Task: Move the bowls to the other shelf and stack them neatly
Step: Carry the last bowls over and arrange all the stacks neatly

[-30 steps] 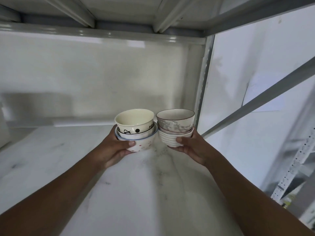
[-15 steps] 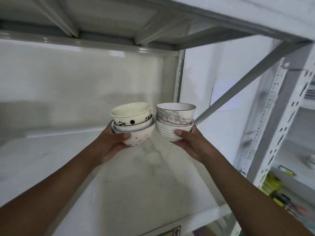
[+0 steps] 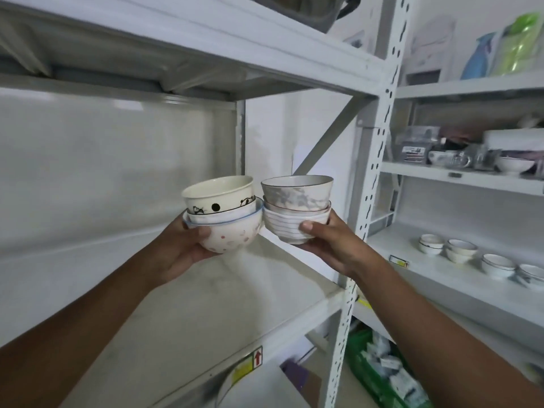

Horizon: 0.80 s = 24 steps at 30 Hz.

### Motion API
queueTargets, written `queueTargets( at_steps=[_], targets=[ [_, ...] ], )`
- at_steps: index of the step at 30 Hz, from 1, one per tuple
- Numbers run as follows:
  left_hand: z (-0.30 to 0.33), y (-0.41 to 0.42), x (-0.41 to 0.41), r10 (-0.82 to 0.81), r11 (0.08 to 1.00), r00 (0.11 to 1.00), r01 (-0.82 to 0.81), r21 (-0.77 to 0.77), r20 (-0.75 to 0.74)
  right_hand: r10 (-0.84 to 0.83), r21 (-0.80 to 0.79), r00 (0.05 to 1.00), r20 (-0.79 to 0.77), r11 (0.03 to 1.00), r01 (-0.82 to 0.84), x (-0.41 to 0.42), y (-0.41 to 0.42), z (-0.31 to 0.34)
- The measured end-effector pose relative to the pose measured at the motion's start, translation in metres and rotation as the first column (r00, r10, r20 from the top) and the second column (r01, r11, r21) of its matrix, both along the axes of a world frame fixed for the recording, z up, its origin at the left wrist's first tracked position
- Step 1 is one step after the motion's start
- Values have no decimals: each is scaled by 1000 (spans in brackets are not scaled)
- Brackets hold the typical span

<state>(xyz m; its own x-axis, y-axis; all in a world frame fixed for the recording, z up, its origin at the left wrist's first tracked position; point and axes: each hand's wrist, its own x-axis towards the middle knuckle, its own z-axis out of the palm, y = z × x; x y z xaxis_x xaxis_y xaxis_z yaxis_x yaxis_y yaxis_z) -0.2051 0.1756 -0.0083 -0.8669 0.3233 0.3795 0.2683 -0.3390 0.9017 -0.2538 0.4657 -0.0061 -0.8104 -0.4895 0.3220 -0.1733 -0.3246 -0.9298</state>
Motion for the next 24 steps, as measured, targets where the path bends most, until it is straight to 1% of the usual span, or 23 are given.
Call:
queueTargets(
  at_steps=[3,6,9,12,14,19,22,24],
  targets=[
    [4,15,-1,-49,999,999,49,-16,1,-48,-12,999,12,999,48,20,21,5],
    [9,35,0,-131,991,991,130,-33,-18,-92,-21,996,1,996,92,38,42,8],
    [13,60,-1,-219,975,975,218,-29,-30,-165,-26,986,19,986,166,51,64,10],
    [13,87,-5,-263,965,965,263,-27,-8,-264,-27,964,26,964,265,65,91,11],
    [13,106,-8,-293,956,956,293,-24,-1,-294,-31,956,17,955,294,73,110,10],
    [12,162,-15,-421,907,907,421,10,-10,-371,-52,929,18,927,371,91,157,4],
    [8,198,-21,-453,891,892,453,14,-11,-422,-53,906,13,905,422,98,187,2],
    [6,223,-24,-479,877,878,479,48,-5,-458,-52,889,15,887,458,104,207,2]
  ],
)
